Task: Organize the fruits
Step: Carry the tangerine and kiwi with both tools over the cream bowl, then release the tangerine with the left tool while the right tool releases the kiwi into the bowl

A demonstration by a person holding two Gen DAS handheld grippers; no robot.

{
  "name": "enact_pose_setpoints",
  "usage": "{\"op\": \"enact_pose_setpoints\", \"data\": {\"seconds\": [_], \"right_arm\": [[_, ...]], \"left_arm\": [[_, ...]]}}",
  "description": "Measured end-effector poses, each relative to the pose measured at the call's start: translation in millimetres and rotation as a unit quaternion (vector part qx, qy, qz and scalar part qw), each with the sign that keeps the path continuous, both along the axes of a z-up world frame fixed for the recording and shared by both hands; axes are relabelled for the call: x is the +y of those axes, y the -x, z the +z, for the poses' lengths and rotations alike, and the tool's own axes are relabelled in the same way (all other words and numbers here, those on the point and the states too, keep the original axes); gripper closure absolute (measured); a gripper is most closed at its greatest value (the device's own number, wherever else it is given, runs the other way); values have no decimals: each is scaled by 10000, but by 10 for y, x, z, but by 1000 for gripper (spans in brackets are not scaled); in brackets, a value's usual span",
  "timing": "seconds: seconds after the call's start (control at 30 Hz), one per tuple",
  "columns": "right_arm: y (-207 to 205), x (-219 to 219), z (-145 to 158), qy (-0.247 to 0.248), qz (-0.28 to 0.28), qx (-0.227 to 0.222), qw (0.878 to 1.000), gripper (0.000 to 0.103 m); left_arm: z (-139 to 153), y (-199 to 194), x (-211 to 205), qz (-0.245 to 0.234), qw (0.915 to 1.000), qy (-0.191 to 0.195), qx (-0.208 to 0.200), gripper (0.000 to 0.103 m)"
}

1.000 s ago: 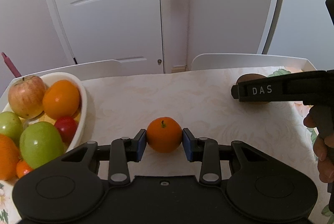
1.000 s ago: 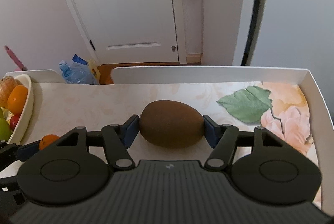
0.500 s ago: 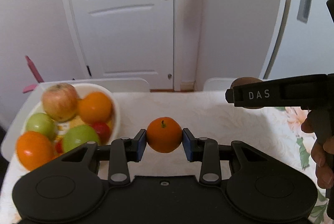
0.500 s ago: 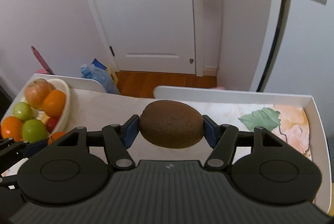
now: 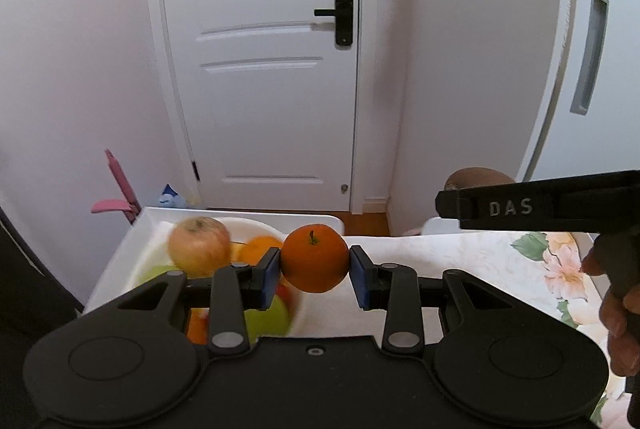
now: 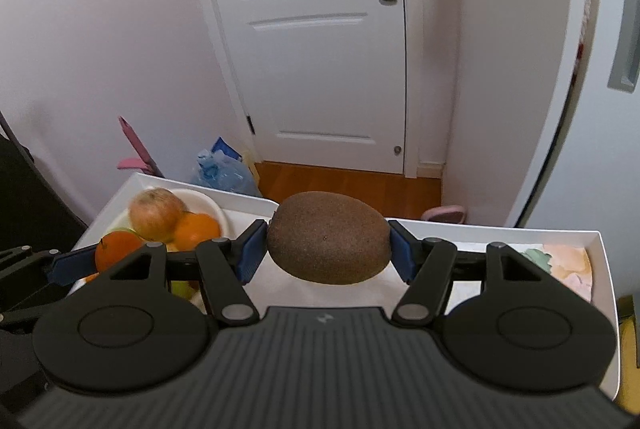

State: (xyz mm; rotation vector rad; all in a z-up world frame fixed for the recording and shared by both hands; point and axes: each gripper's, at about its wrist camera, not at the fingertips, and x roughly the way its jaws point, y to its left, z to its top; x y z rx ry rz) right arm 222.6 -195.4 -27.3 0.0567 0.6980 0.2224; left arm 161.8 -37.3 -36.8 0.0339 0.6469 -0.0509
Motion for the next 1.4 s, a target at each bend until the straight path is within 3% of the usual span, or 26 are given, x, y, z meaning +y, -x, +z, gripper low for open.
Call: {"op": "enact_pose_setpoints", "data": {"seconds": [0.33, 0.7, 1.27, 1.33, 1.4], "right_arm": [[11, 531, 129, -64, -2, 23, 10000, 24], [-187, 1017, -43, -22, -148, 209, 9997, 24], [-416, 1252, -351, -68, -566, 451, 9974, 24], [-418, 1249, -351, -54, -580, 453, 9973, 24], [-428, 1243, -335, -43, -590, 447, 9972, 24]], "left_arm": [[52, -130, 586, -94, 9997, -199, 48, 63], [-254, -454, 972, -476, 9980, -298, 288, 63], [-782, -861, 1002, -1151, 9885, -316, 926, 61], [-776, -848, 984, -1205, 9880, -358, 899, 48], [-736, -814, 993, -1220, 9887, -375, 781, 17]]}}
